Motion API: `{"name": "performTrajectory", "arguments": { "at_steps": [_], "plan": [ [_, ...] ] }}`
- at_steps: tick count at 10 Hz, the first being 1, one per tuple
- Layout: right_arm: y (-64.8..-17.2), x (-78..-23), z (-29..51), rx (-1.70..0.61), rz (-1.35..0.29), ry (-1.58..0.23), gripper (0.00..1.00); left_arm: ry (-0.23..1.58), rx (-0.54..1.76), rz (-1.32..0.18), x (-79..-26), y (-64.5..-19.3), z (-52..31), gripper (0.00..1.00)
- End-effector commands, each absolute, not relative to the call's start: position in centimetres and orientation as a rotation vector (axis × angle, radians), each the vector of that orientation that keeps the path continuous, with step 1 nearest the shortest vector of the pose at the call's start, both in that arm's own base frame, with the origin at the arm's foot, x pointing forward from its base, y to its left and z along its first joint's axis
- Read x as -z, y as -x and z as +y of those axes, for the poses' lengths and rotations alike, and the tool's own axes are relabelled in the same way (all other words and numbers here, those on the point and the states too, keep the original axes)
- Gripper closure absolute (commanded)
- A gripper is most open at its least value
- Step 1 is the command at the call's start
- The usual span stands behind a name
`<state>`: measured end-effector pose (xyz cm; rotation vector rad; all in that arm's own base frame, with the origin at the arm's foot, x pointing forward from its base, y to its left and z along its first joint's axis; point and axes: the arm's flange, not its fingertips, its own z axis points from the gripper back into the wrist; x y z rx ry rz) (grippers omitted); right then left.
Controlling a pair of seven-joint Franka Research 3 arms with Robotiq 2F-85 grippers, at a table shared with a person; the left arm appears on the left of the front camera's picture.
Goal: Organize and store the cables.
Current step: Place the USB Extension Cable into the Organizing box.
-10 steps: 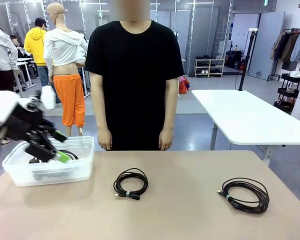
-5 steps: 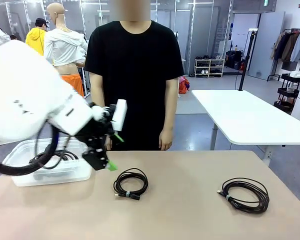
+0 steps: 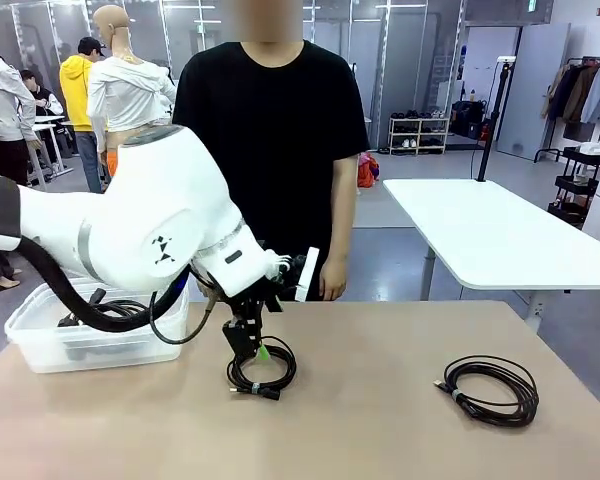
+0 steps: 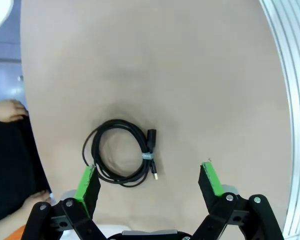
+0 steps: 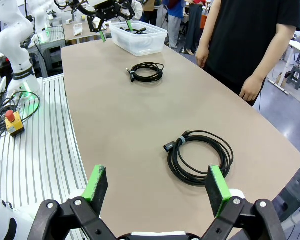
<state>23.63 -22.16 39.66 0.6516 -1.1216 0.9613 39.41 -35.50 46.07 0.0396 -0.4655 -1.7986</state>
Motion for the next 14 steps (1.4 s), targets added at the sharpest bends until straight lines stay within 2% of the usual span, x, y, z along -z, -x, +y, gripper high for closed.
{"name": "performTrajectory", "arguments": {
  "at_steps": [1, 2, 7, 11, 14],
  "plan": [
    [-23.6, -39.7, -22.2, -0.969, -1.142, -0.645, 0.0, -0.06, 1.78, -0.411, -45.5, -39.6, -36.6, 0.0],
    [-23.6, -39.7, -22.2, -0.969, -1.142, -0.645, 0.0, -0.028, 1.774, -0.454, -46.4, -39.9, -36.1, 0.0],
    [-23.6, -39.7, -22.2, -0.969, -1.142, -0.645, 0.0, -0.048, 1.785, -0.441, -45.1, -39.4, -35.9, 0.0],
    [-23.6, -39.7, -22.2, -0.969, -1.142, -0.645, 0.0, -0.237, 1.668, -0.222, -40.4, -42.2, -38.5, 0.0],
    [-23.6, -39.7, -22.2, -0.969, -1.142, -0.645, 0.0, -0.251, 1.749, -0.187, -36.8, -44.7, -39.2, 0.0]
  ]
}}
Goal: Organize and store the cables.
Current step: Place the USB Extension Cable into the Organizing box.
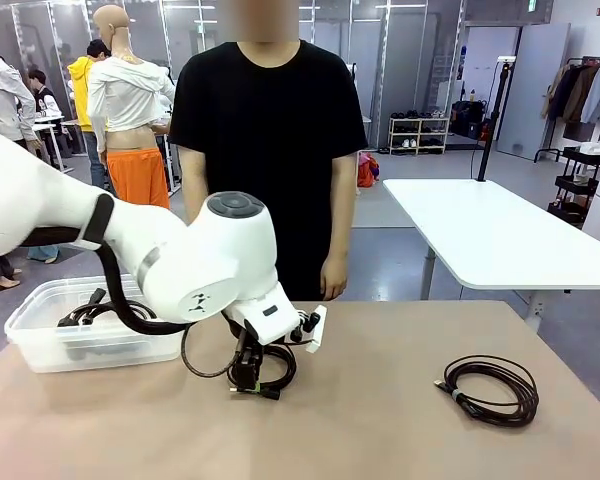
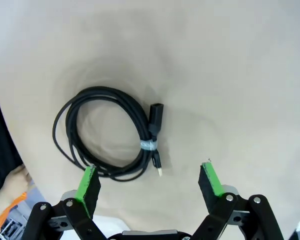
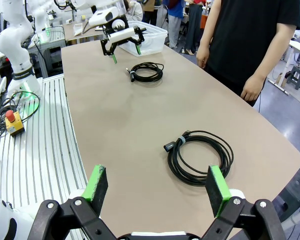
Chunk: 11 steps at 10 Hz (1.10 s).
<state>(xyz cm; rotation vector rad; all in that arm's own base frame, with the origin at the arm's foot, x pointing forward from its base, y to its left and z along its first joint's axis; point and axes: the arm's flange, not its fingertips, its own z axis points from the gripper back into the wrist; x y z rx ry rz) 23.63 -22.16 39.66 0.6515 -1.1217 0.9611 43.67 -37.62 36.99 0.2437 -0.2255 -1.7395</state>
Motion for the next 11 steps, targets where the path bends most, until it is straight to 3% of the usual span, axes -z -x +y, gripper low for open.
{"name": "performTrajectory", "arguments": {
  "at_steps": [1, 9, 10, 11],
  "plan": [
    [-23.6, -39.7, -22.2, -0.969, -1.142, -0.645, 0.0, -0.219, 1.751, -0.162, -36.0, -45.3, -39.3, 0.0],
    [-23.6, -39.7, -22.2, -0.969, -1.142, -0.645, 0.0, -0.158, 1.676, -0.021, -31.2, -48.6, -38.4, 0.0],
    [-23.6, -39.7, -22.2, -0.969, -1.142, -0.645, 0.0, -0.144, 1.677, -0.023, -31.0, -48.8, -38.2, 0.25],
    [-23.6, -39.7, -22.2, -0.969, -1.142, -0.645, 0.0, -0.146, 1.678, -0.029, -31.0, -48.8, -38.1, 0.6]
  ]
}}
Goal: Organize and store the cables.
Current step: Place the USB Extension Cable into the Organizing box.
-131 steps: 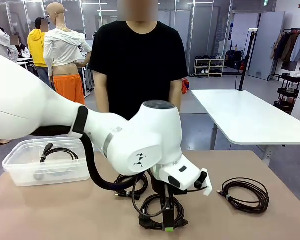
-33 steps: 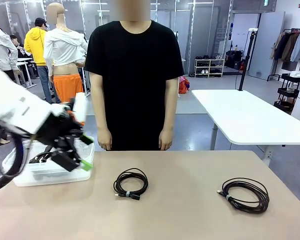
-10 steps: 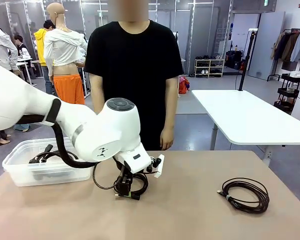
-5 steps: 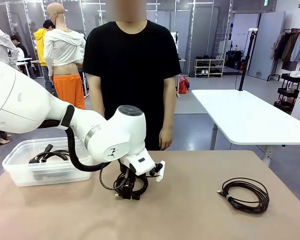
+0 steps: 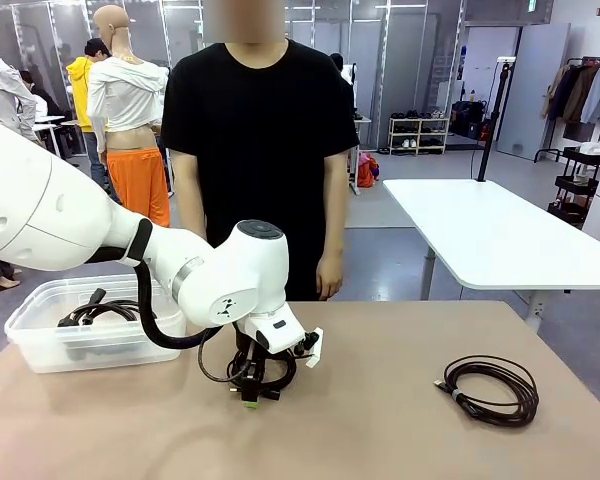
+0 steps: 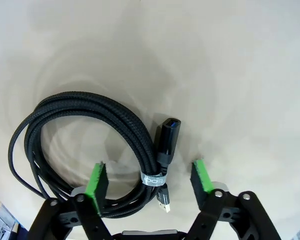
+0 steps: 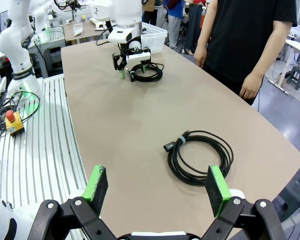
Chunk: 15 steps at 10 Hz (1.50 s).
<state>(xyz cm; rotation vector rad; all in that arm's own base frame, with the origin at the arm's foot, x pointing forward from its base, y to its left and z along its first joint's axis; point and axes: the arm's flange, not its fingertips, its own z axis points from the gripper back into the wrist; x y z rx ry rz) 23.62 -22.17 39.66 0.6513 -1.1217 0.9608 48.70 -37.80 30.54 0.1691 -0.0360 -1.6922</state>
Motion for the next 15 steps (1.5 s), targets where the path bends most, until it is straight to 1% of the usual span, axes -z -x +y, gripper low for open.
{"name": "performTrajectory", "arguments": {
  "at_steps": [1, 2, 4, 5, 6, 8, 10, 11, 13, 15],
  "plan": [
    [-23.6, -39.7, -22.2, -0.969, -1.142, -0.645, 0.0, -0.145, 1.676, -0.027, -31.0, -48.7, -38.0, 0.85],
    [-23.6, -39.7, -22.2, -0.969, -1.142, -0.645, 0.0, -0.137, 1.676, -0.027, -30.9, -48.7, -37.9, 1.0],
    [-23.6, -39.7, -22.2, -0.969, -1.142, -0.645, 0.0, -0.131, 1.665, -0.02, -31.0, -48.6, -37.7, 1.0],
    [-23.6, -39.7, -22.2, -0.969, -1.142, -0.645, 0.0, -0.126, 1.663, -0.018, -31.4, -48.5, -37.6, 0.97],
    [-23.6, -39.7, -22.2, -0.969, -1.142, -0.645, 0.0, -0.124, 1.666, -0.013, -31.8, -48.4, -37.3, 1.0],
    [-23.6, -39.7, -22.2, -0.969, -1.142, -0.645, 0.0, -0.092, 1.672, 0.007, -33.1, -48.1, -36.7, 1.0],
    [-23.6, -39.7, -22.2, -0.969, -1.142, -0.645, 0.0, -0.057, 1.672, -0.011, -35.0, -48.3, -35.9, 1.0],
    [-23.6, -39.7, -22.2, -0.969, -1.142, -0.645, 0.0, -0.031, 1.725, -0.031, -37.3, -47.8, -35.2, 1.0],
    [-23.6, -39.7, -22.2, -0.969, -1.142, -0.645, 0.0, -0.117, 1.739, -0.096, -43.7, -45.9, -33.3, 0.99],
    [-23.6, -39.7, -22.2, -0.969, -1.142, -0.645, 0.0, -0.188, 1.732, -0.104, -46.5, -44.9, -32.4, 0.99]
  ]
}}
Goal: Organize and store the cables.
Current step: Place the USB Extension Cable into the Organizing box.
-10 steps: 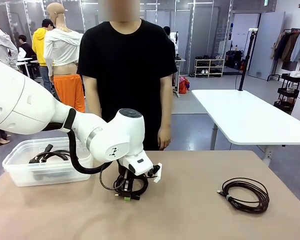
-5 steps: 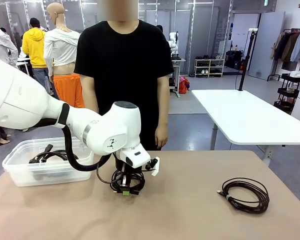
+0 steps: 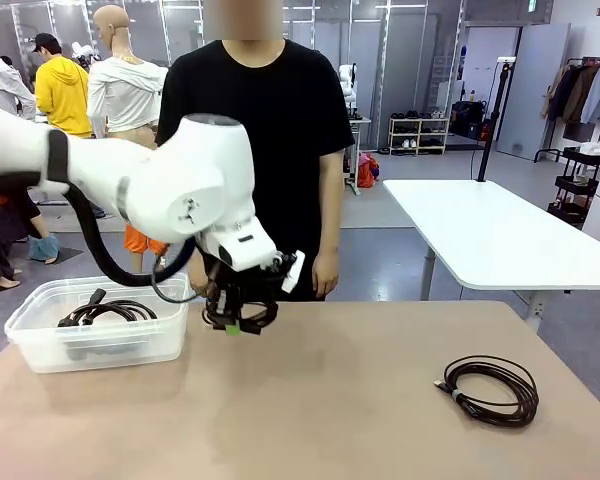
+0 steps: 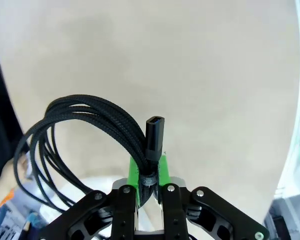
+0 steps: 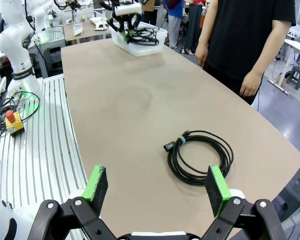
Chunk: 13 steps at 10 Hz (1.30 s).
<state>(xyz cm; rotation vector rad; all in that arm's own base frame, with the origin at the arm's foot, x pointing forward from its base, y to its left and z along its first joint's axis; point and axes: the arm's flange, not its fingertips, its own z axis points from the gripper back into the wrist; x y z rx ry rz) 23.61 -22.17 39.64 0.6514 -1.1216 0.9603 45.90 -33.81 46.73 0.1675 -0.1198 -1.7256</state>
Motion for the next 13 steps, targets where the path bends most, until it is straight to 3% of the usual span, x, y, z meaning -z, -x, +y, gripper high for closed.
{"name": "performTrajectory", "arguments": {
  "at_steps": [1, 4, 7, 13],
  "plan": [
    [-23.6, -39.7, -22.2, -0.969, -1.142, -0.645, 0.0, -0.276, 1.685, -0.092, -47.5, -44.9, -31.6, 0.99],
    [-23.6, -39.7, -22.2, -0.969, -1.142, -0.645, 0.0, -0.304, 1.722, -0.195, -50.2, -45.5, -24.1, 0.99],
    [-23.6, -39.7, -22.2, -0.969, -1.142, -0.645, 0.0, -0.273, 1.55, -0.154, -48.6, -49.3, -15.3, 0.99],
    [-23.6, -39.7, -22.2, -0.969, -1.142, -0.645, 0.0, -0.264, 1.48, -0.133, -47.6, -50.8, -11.0, 0.99]
  ]
}}
